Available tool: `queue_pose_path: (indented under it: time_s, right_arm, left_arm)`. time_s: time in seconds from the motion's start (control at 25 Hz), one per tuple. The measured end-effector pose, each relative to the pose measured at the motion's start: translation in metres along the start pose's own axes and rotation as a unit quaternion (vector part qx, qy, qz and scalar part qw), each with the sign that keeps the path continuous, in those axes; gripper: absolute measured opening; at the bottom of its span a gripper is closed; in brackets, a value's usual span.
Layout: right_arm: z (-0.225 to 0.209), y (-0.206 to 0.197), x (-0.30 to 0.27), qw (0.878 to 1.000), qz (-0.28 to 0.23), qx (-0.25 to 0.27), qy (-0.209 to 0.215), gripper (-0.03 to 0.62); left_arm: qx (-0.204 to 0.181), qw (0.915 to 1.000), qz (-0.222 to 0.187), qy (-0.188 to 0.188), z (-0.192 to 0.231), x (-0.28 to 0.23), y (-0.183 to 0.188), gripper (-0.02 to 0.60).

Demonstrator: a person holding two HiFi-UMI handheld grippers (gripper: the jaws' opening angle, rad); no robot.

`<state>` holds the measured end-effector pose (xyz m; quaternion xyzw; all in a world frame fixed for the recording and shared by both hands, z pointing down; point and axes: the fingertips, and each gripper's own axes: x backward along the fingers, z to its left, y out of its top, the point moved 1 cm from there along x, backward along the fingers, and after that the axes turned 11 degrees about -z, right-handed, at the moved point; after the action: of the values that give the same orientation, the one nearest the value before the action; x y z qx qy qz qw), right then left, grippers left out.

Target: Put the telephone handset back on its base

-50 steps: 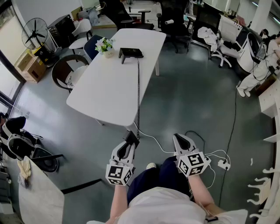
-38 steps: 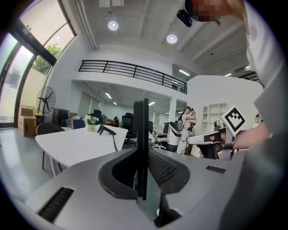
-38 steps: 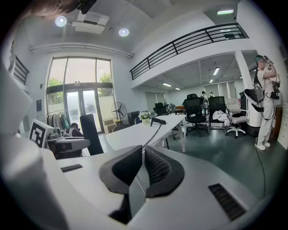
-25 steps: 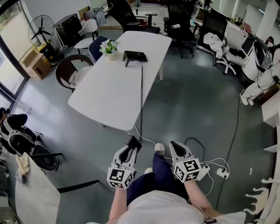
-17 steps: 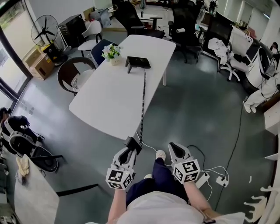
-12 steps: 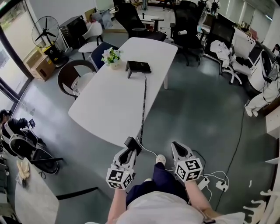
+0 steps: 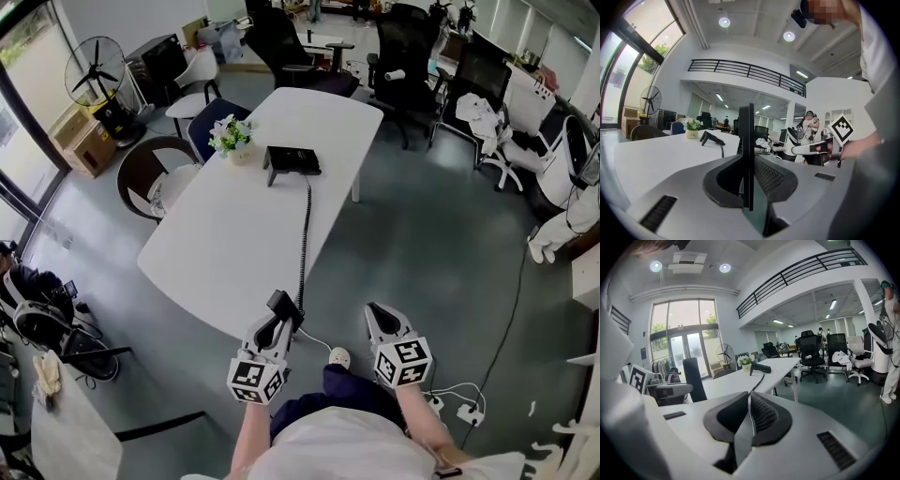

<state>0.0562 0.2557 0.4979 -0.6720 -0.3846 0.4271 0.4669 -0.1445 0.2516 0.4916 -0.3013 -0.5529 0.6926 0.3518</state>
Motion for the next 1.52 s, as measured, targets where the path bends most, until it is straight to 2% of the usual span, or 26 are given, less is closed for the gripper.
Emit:
queue_pose_path:
  time_s: [0.76, 1.0, 1.28, 1.52]
  right_arm:
    - [-0.078, 0.015, -0.043, 1.000, -0.001, -0.004, 0.004, 0.040]
    - [-0.089, 0.006, -0.044, 1.000, 0.006, -0.013, 0.002, 0.041]
    - [-0.079, 0.000, -0.042, 1.000, 0.013, -0.021, 0.012, 0.040]
    - [-0.082, -0.008, -0.039, 0.999, 0.020, -0.026, 0.011, 0.041]
  left_arm:
    - [0.014, 0.9999, -0.007, 0.003, -0.007, -0.095, -0.008, 0.078]
    - [0.032, 0.9994, -0.007, 0.009, -0.010, -0.096, -0.015, 0.078]
    - [0.035, 0.9992, 0.000, 0.020, -0.006, -0.088, -0.016, 0.078]
    - [0.038, 0.9992, 0.005, 0.014, -0.012, -0.092, -0.022, 0.078]
